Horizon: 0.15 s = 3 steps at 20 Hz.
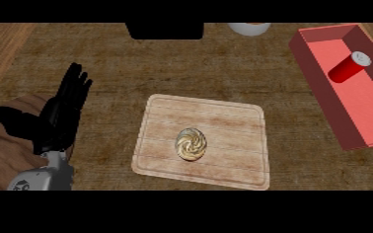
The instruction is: Pick the can from the cutting board and place it in the cardboard box
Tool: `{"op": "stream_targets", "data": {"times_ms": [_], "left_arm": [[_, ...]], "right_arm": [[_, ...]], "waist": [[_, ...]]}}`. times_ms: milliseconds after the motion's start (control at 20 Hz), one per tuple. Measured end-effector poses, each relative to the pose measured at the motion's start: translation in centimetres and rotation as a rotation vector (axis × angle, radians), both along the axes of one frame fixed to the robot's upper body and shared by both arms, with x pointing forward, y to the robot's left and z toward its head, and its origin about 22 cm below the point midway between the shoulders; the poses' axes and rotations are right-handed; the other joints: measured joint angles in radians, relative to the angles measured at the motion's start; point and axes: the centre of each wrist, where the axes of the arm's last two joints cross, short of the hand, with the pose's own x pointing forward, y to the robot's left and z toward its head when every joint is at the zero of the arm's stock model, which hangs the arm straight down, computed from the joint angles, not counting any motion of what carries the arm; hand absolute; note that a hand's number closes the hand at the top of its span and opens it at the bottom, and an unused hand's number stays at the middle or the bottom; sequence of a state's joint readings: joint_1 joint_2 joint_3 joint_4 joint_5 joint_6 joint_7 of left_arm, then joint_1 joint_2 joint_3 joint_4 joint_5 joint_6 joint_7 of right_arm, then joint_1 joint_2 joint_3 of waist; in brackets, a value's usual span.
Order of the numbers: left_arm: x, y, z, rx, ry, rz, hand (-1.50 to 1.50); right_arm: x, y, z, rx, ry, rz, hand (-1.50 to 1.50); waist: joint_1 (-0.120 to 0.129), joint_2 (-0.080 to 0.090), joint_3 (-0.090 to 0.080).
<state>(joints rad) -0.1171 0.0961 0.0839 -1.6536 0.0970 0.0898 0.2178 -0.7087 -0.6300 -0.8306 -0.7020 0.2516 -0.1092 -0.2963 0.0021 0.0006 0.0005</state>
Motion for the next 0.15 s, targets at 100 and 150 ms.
{"op": "stream_targets", "data": {"times_ms": [100, 150], "left_arm": [[0.0, 0.3, 0.3, 0.000, -0.001, -0.001, 0.00], [0.1, 0.6, 0.5, 0.004, -0.001, 0.001, 0.00]], "right_arm": [[-1.2, -1.0, -0.7, 0.002, -0.009, -0.008, -1.50], [-1.9, -1.4, -1.0, 0.006, -0.013, -0.009, -1.50]], "waist": [[-0.001, 0.000, 0.000], [-0.002, -0.001, 0.000]]}}
